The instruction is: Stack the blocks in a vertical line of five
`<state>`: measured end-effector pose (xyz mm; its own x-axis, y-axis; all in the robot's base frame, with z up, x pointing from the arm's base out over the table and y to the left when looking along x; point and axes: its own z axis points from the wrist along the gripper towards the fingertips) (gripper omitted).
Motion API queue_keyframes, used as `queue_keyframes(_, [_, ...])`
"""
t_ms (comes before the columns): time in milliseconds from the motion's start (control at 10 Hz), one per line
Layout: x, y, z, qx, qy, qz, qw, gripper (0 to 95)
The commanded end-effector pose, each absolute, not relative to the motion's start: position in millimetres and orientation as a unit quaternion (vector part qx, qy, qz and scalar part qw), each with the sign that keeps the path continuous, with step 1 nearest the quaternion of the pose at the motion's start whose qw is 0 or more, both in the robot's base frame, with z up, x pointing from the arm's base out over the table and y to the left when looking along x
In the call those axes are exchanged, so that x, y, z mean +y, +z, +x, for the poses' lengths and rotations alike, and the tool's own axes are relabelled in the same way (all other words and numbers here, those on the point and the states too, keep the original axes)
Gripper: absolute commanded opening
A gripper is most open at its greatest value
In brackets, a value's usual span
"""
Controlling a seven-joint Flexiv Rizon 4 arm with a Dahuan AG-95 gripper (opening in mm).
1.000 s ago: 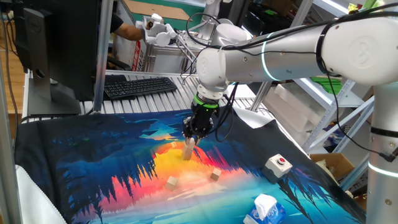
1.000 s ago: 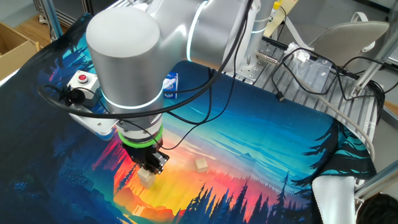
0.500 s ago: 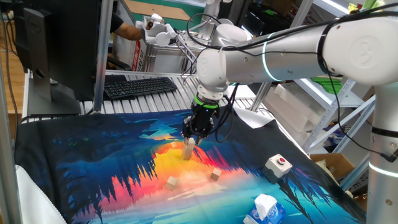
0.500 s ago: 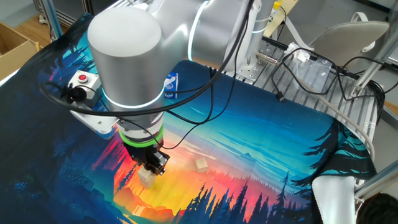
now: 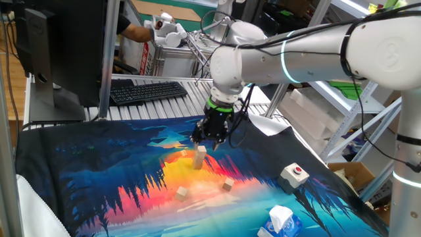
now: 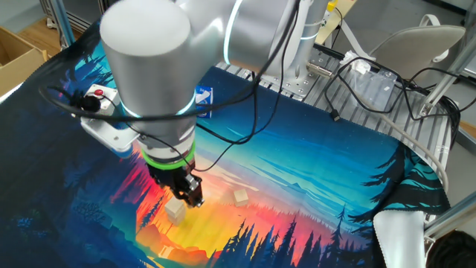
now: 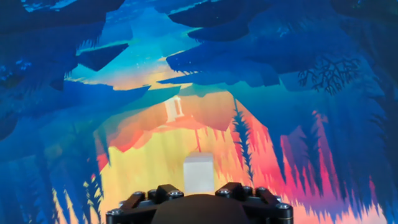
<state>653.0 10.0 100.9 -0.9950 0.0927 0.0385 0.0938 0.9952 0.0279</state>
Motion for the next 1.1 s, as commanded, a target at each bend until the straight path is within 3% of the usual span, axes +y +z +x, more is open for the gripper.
queue_keyframes(100, [9,104,645,-0.999,-0.017,-0.041,0.014,76.0])
queue_keyframes(200, [8,108,635,-0.999,-0.018,-0.036,0.012,57.0])
queue_keyframes(700, [29,123,591,-0.998,-0.02,-0.053,0.015,57.0])
queue_keyframes(1100, [54,112,565,-0.997,-0.028,-0.078,0.01,57.0])
